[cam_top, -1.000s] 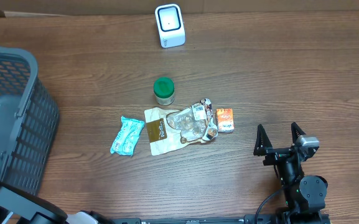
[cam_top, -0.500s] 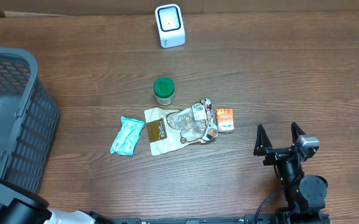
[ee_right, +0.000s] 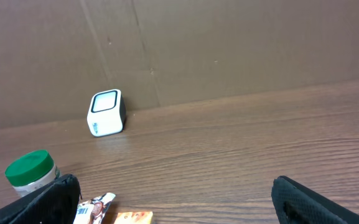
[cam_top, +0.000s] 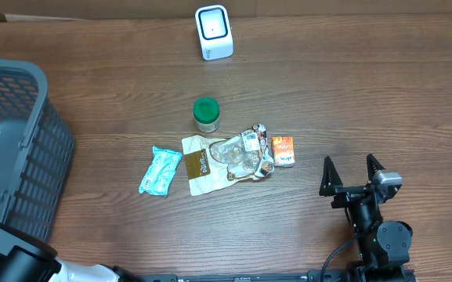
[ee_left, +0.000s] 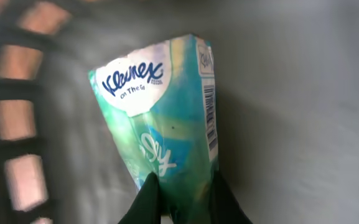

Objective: Scan the item barcode

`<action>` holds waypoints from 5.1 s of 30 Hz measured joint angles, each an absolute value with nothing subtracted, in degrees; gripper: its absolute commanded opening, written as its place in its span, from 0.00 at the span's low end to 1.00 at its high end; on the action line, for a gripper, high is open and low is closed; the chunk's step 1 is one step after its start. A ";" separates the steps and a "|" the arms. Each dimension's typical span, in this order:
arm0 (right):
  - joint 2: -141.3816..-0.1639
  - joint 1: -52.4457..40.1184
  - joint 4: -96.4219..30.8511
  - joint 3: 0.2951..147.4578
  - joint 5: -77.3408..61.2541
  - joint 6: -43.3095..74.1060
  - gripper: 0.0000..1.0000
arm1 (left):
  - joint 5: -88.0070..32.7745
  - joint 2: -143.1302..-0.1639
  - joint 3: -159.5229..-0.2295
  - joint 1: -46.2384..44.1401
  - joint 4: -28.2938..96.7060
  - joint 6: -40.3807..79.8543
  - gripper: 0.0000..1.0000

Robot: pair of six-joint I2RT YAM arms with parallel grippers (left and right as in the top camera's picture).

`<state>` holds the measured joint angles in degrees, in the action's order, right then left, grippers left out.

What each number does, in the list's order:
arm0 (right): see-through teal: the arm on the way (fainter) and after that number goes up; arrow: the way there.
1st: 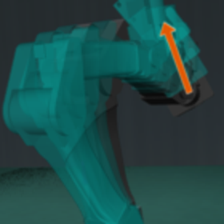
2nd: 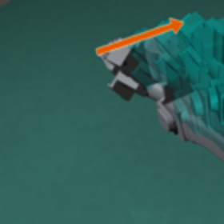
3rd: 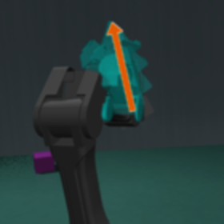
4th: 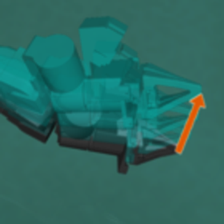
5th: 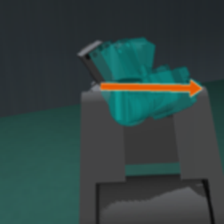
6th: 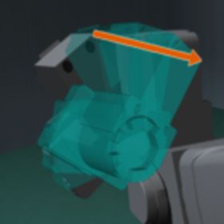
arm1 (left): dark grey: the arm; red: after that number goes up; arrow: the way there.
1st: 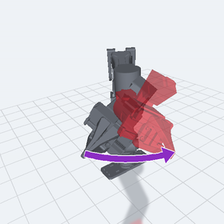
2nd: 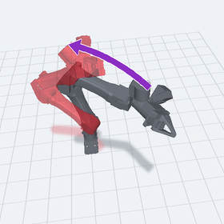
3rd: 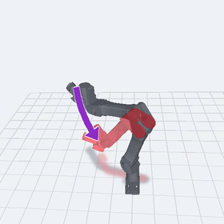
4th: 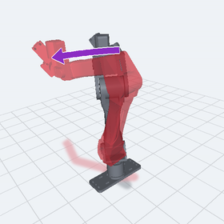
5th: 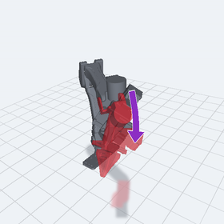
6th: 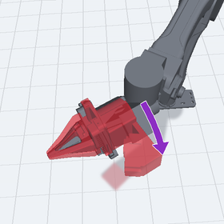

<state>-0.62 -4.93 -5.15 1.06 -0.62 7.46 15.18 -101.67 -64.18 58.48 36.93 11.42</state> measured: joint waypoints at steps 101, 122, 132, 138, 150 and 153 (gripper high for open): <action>-0.62 -4.93 -5.15 1.06 -0.62 7.49 1.00 | -6.00 -74.76 -93.47 -22.59 69.97 11.81 1.00; -0.64 -4.93 -4.60 1.06 -6.63 14.87 1.00 | 2.68 -73.45 -93.47 4.25 78.22 10.04 0.99; -8.84 -4.93 -12.71 8.29 -17.82 18.52 1.00 | 1.74 -77.62 -93.47 4.23 78.04 10.07 1.00; -24.97 -4.93 -25.87 27.59 -22.31 16.99 1.00 | 1.54 -80.03 -93.47 4.23 78.06 10.07 0.99; -49.04 -4.93 -34.33 41.69 -27.07 16.27 1.00 | 1.54 -84.03 -93.47 4.23 78.02 10.07 1.00; -54.15 -4.93 -33.87 41.69 -27.42 16.21 0.95 | 1.52 -84.58 -93.47 4.23 78.02 10.07 1.00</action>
